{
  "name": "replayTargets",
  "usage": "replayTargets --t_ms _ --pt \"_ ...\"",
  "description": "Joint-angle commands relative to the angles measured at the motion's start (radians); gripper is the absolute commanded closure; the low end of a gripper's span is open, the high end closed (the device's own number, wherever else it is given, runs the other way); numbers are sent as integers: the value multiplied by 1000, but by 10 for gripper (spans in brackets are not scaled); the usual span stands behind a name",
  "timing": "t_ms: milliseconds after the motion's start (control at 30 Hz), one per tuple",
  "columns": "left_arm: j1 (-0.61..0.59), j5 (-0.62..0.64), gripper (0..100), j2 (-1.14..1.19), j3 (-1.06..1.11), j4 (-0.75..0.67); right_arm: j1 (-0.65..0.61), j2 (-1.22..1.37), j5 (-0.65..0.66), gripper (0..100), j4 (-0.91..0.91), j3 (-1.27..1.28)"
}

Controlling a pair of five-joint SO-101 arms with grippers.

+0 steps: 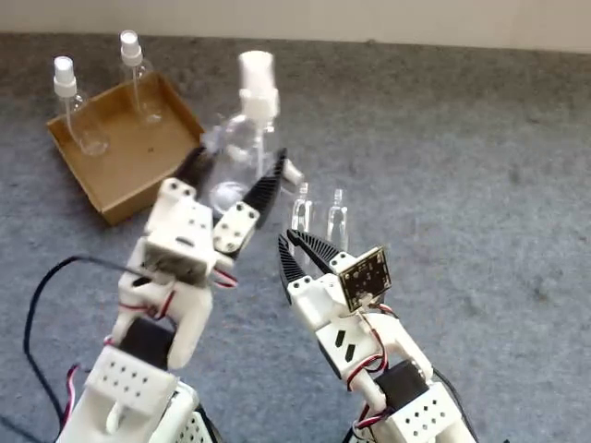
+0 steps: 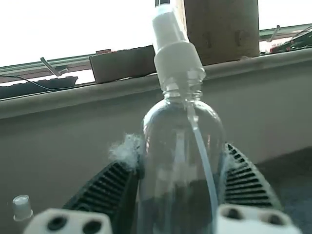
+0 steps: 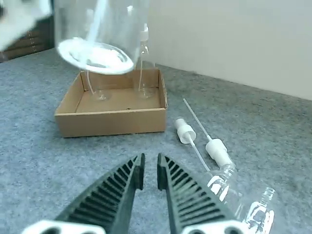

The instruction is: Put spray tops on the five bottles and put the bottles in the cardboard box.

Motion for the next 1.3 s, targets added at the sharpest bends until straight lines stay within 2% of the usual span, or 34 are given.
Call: replayTargets --t_ms 0,100,200,400,633,733,967,1267 --pt "39 6 899 173 -53 -232 -4 -10 -8 961 -19 162" --pt "41 8 899 311 -51 -374 -2 -10 -8 961 -19 162" --pt "42 8 899 456 -48 -453 -1 -10 -8 961 -22 162" --pt "139 8 899 656 -47 -589 -1 -10 -8 961 -22 159" --pt "219 9 899 694 -33 -598 1 -10 -8 961 -19 159" --pt "231 9 899 693 -15 -601 7 -10 -8 961 -19 159" --pt "234 11 899 693 5 -601 107 -10 -9 961 -19 159" --pt "271 11 899 693 38 -601 110 -5 -9 961 -18 159"
